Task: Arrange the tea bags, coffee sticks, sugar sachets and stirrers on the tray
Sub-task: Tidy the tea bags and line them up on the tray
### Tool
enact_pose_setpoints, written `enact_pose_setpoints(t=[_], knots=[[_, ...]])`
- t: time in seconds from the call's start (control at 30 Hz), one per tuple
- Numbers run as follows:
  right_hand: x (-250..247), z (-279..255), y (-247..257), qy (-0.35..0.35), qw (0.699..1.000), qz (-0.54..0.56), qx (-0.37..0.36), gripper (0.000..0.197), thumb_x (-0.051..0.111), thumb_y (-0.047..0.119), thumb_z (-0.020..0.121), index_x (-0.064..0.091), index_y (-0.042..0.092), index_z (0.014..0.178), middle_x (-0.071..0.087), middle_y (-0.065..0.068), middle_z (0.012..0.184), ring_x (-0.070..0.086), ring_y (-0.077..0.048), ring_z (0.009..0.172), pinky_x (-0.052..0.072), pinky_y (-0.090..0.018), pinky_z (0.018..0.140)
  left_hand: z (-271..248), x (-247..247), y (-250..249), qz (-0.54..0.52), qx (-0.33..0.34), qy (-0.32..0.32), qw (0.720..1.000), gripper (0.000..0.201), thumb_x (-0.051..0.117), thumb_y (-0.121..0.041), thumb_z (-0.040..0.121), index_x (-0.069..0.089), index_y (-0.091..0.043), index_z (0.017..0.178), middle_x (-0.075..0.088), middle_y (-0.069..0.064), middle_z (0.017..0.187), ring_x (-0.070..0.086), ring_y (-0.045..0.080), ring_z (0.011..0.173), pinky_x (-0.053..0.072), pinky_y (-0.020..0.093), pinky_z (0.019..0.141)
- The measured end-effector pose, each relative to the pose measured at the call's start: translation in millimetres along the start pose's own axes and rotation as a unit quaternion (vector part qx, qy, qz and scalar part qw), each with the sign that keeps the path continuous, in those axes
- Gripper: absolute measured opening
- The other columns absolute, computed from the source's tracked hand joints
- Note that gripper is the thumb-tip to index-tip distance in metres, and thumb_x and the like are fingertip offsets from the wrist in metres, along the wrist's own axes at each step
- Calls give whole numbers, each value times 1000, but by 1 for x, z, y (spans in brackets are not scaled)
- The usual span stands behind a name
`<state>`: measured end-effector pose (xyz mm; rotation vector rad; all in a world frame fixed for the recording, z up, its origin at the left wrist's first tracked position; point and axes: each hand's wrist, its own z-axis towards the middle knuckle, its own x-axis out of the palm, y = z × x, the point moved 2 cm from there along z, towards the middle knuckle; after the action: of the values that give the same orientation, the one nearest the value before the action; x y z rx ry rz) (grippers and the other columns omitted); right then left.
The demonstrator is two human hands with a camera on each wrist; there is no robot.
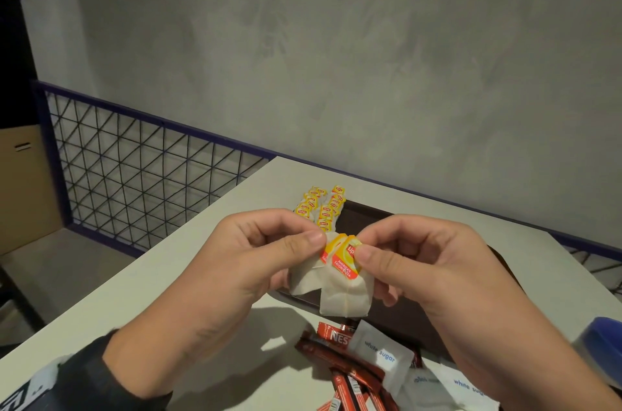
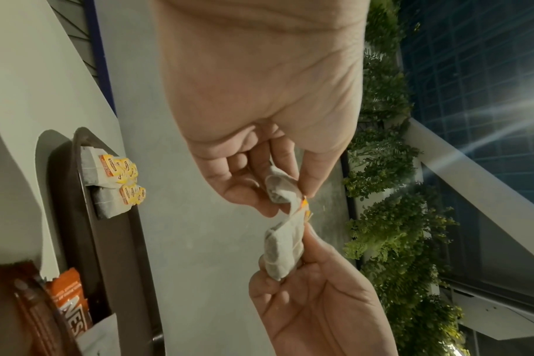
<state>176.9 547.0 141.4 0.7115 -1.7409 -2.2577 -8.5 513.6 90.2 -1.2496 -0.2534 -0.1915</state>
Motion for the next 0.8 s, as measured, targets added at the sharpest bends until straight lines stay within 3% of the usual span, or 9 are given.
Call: enact_pose_setpoints(t=[0.13, 0.3, 0.5, 0.57, 0.7, 0.8], knots=[[-1, 0, 0, -10, 1000, 0, 3, 9, 75, 10, 84, 78, 15, 76, 65, -9, 64, 53, -12, 51, 42, -15, 48, 0, -3, 1, 0, -9, -9, 1000, 26, 82, -30, 66, 76, -7, 77, 58, 24, 82, 52, 34, 77, 47, 45, 74], [-1, 1, -1, -9, 1000, -8, -10, 9, 74, 12, 86, 78, 15, 79, 66, -10, 68, 54, -12, 54, 45, -19, 54, -1, -2, -1, 25, -23, 6, 999, 32, 84, -30, 66, 78, -6, 86, 71, 26, 91, 63, 31, 79, 52, 37, 69], [-2, 1, -3, -16, 999, -36, -28, 7, 75, 15, 86, 79, 19, 82, 71, -16, 78, 56, -11, 57, 47, -22, 58, 0, -2, -1, 43, -22, -18, 999, 39, 84, -34, 65, 80, -5, 91, 73, 31, 102, 67, 34, 87, 50, 47, 82], [-2, 1, -3, -21, 998, -42, -33, 8, 74, 15, 86, 79, 20, 82, 71, -13, 76, 56, -10, 57, 47, -20, 58, -1, -1, -2, 54, -19, -15, 998, 36, 86, -32, 67, 80, -6, 92, 72, 34, 101, 66, 36, 86, 52, 44, 79], [-1, 2, -2, -26, 997, -53, -50, 9, 75, 17, 86, 79, 24, 82, 73, -6, 76, 59, -6, 59, 47, -16, 56, -1, 2, -3, 62, -19, -9, 998, 23, 91, -18, 68, 82, -9, 87, 78, 20, 90, 69, 22, 76, 55, 23, 63], [-2, 2, -4, -43, 995, -65, -68, 10, 77, 21, 84, 79, 31, 82, 74, -3, 77, 61, -6, 62, 48, -16, 58, -1, 1, -3, 48, -14, -41, 998, 29, 82, -24, 64, 81, -5, 86, 77, 21, 87, 69, 21, 74, 56, 23, 62]])
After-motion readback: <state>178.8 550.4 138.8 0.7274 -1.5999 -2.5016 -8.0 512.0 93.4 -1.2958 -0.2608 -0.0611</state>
